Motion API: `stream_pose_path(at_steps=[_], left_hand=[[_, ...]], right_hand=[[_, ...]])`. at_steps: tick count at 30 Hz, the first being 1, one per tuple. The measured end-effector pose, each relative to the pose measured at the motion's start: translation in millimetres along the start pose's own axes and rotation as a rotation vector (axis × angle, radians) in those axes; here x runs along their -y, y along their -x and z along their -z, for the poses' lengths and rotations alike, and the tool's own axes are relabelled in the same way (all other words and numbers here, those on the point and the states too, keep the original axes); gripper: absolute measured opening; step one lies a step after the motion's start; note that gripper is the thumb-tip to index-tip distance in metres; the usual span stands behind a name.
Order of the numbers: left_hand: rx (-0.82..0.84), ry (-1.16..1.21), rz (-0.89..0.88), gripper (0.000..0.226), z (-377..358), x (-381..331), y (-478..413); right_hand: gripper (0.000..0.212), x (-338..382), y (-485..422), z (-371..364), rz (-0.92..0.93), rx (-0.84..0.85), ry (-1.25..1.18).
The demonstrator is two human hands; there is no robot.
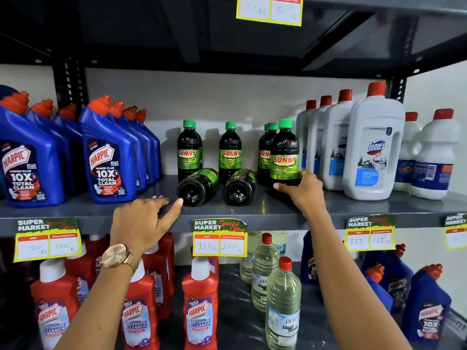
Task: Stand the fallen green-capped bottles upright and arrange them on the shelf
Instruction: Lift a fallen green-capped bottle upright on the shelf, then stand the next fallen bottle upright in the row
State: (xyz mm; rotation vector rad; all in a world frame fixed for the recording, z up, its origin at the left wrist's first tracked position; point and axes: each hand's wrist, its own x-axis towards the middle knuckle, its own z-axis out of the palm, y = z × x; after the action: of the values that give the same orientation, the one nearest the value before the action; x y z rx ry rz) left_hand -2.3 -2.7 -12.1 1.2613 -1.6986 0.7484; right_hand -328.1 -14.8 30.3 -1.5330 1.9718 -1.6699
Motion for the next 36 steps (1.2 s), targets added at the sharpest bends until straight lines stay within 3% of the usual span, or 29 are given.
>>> stream_pose_path(at_steps=[6,9,11,12,13,15,19,22,25,27,31,34,36], left_hand=[[-0.005,0.000,-0.006,0.064,0.4,-0.5,-0.5],[0.003,-0.012,-0.005,0.065,1.1,-0.8,-0.1],[0.004,-0.027,-0.007,0.065,-0.2,-0.8,0.4],[0.005,-0.030,-0.005,0.064,-0.3,-1.0,0.1],[0.006,-0.028,0.000,0.063,-0.4,-1.4,-0.4],[0.009,-0.027,0.010,0.062,0.5,-0.8,-1.4],[0.029,-0.030,0.013,0.065,1.6,-1.0,-0.9],[0.031,-0.037,0.014,0.064,1.6,-1.1,-0.8],[0.033,-0.034,0.010,0.063,2.4,0.6,-2.4],[0.034,-0.033,0.009,0.064,1.5,1.1,-2.2],[0.033,-0.042,0.018,0.063,0.8,0.9,-2.1],[0.035,-0.037,0.024,0.062,1.5,0.4,-2.0],[0.038,-0.036,0.026,0.062,1.9,-0.1,-1.4]], right_hand=[[0.068,-3.5,-5.7,-2.6,-0.059,0.061,0.035],[0.090,2.6,5.6,0.8,0.007,-0.124,0.086],[0.071,15.3,25.4,-0.6,0.210,-0.338,0.057],[0.059,23.9,33.3,-3.7,0.294,-0.349,0.039],[0.055,35.7,40.0,-6.8,0.329,-0.271,0.043],[0.068,57.7,39.8,-19.1,0.251,0.022,0.164],[0.094,92.9,17.8,-30.9,-0.265,0.567,0.219],[0.072,100.4,2.9,-39.5,-0.400,0.700,0.222],[0.055,83.7,0.6,-48.3,-0.391,0.631,0.021],[0.066,69.8,1.2,-53.4,-0.304,0.487,-0.100],[0.073,68.2,6.4,-58.0,0.014,0.220,-0.054],[0.085,75.0,7.9,-66.3,0.043,0.233,-0.093],[0.109,80.2,6.9,-75.0,-0.005,0.266,-0.119]])
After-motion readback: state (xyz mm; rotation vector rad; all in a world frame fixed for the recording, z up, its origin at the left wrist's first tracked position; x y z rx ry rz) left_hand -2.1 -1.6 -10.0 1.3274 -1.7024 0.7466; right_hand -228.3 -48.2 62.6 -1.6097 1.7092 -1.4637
